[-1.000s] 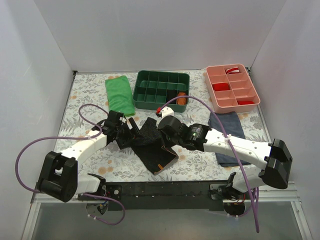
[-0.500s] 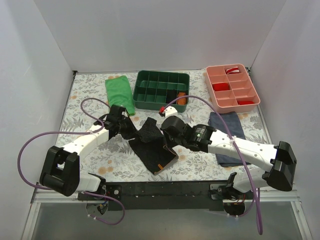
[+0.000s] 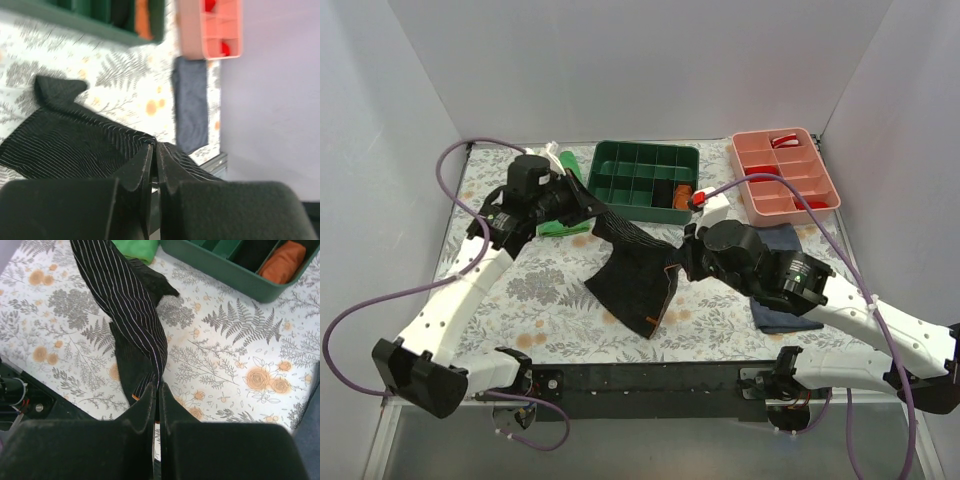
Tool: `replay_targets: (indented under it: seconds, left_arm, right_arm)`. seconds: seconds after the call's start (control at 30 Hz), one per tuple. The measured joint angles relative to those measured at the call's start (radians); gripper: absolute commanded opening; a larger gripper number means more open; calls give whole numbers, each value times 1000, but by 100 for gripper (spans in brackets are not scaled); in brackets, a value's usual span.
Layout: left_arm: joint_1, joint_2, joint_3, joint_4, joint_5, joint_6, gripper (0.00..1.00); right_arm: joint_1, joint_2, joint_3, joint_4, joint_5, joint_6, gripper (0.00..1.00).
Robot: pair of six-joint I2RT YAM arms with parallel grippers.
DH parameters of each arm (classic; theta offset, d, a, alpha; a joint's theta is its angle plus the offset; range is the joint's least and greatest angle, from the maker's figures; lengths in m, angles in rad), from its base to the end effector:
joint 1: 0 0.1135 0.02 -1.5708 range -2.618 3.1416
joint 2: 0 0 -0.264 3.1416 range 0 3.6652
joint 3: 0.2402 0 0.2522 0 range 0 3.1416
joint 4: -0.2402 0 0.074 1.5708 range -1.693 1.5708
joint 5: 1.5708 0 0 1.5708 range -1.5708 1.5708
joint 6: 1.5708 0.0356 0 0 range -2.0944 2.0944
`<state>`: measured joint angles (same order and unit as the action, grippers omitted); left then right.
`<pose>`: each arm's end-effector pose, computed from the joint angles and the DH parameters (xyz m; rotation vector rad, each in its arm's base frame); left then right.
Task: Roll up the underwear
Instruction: Pick up the underwear from the center of the board, then place the underwear at the center of the board.
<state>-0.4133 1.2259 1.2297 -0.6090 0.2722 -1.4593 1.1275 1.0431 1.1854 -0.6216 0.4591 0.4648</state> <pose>0.2384 -0.1150 0.3613 -1.0868 2.2421 -1.2509 0.1065 0.1875 0.3869 -0.3860 2.0028 0.5464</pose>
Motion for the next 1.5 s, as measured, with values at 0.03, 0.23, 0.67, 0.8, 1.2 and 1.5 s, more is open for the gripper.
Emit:
replay_targets:
  seconds: [0.03, 0.23, 0.67, 0.8, 1.2, 1.5]
  left_arm:
    - [-2, -17, 35, -18, -8, 2, 0]
    - [-2, -70, 148, -106, -46, 10, 0]
    - [-151, -56, 177, -192, -29, -26, 0]
    - [-285, -59, 112, -168, -73, -71, 0]
    - [-329, -69, -24, -269, -342, -114, 0]
    - [-329, -107, -210, -306, -423, -147, 41]
  right_arm:
    - [0, -1, 7, 0, -3, -5, 3]
    - [0, -3, 22, -7, 2, -17, 3]
    - [0, -104, 200, -90, 194, -28, 6]
    - [-7, -33, 261, -94, 193, -52, 7]
    - [-165, 505, 244, -63, -143, -119, 4]
    - [-180, 799, 414, -10, -311, -183, 4]
